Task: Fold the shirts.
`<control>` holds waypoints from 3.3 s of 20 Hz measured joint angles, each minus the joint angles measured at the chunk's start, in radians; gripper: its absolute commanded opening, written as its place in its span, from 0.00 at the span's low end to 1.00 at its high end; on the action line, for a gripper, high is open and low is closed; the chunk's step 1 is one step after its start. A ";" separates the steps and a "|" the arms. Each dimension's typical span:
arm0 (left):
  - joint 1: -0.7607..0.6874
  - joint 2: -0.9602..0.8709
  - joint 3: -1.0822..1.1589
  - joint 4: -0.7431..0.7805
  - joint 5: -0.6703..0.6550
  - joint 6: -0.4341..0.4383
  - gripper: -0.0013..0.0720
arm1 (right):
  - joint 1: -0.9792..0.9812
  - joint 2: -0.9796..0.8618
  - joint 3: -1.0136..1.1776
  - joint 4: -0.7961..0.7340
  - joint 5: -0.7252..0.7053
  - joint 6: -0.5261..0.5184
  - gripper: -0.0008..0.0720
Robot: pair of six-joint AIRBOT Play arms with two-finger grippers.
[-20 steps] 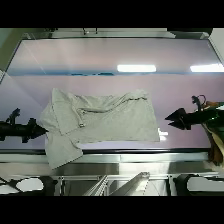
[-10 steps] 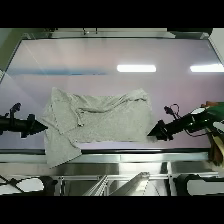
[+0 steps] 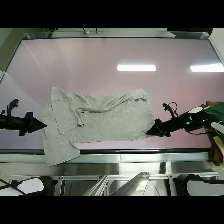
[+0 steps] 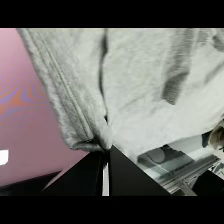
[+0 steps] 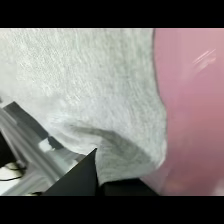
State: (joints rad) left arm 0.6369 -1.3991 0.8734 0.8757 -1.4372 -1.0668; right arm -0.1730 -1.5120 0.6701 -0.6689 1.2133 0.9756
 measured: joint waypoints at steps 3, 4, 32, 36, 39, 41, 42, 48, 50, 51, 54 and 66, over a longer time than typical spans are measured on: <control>0.029 0.122 0.031 -0.163 -0.100 0.050 0.04 | -0.009 0.139 0.053 0.074 0.074 -0.004 0.03; 0.046 0.174 0.046 -0.251 -0.142 0.072 0.04 | -0.019 0.201 0.083 0.102 0.098 -0.003 0.03; 0.270 0.645 0.502 -1.470 -0.405 0.127 0.04 | -0.224 0.990 0.632 0.269 -0.087 0.058 0.03; 0.254 0.636 0.502 -1.373 -0.398 0.126 0.04 | -0.224 0.969 0.632 0.254 -0.104 0.040 0.03; 0.147 0.541 0.502 -1.173 -0.292 0.140 0.04 | -0.201 0.819 0.630 0.247 -0.079 0.031 0.03; 0.026 0.436 0.502 -1.013 -0.210 0.152 0.04 | -0.155 0.682 0.628 0.243 -0.070 0.021 0.03; -0.041 0.373 0.502 -0.937 -0.172 0.155 0.04 | -0.128 0.608 0.627 0.242 -0.069 0.016 0.03; -0.306 -0.143 0.537 -0.674 0.020 0.175 0.04 | -0.003 0.123 0.625 0.245 -0.086 -0.029 0.03; -0.331 -0.321 0.611 -0.648 0.045 0.174 0.04 | 0.007 -0.019 0.626 0.266 -0.121 -0.054 0.03; -0.338 -0.397 0.655 -0.639 0.056 0.168 0.03 | 0.007 -0.080 0.628 0.290 -0.138 -0.070 0.03; -0.351 -0.594 0.824 -0.593 0.080 0.119 0.03 | -0.012 -0.254 0.656 0.401 -0.170 -0.120 0.03; -0.343 -0.760 1.133 -0.295 0.065 -0.088 0.03 | -0.136 -0.478 0.866 0.551 -0.080 -0.160 0.03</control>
State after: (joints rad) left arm 0.2943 -2.1590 2.0064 0.5804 -1.3724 -1.1545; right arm -0.3092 -1.9896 1.5356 -0.1181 1.1328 0.8158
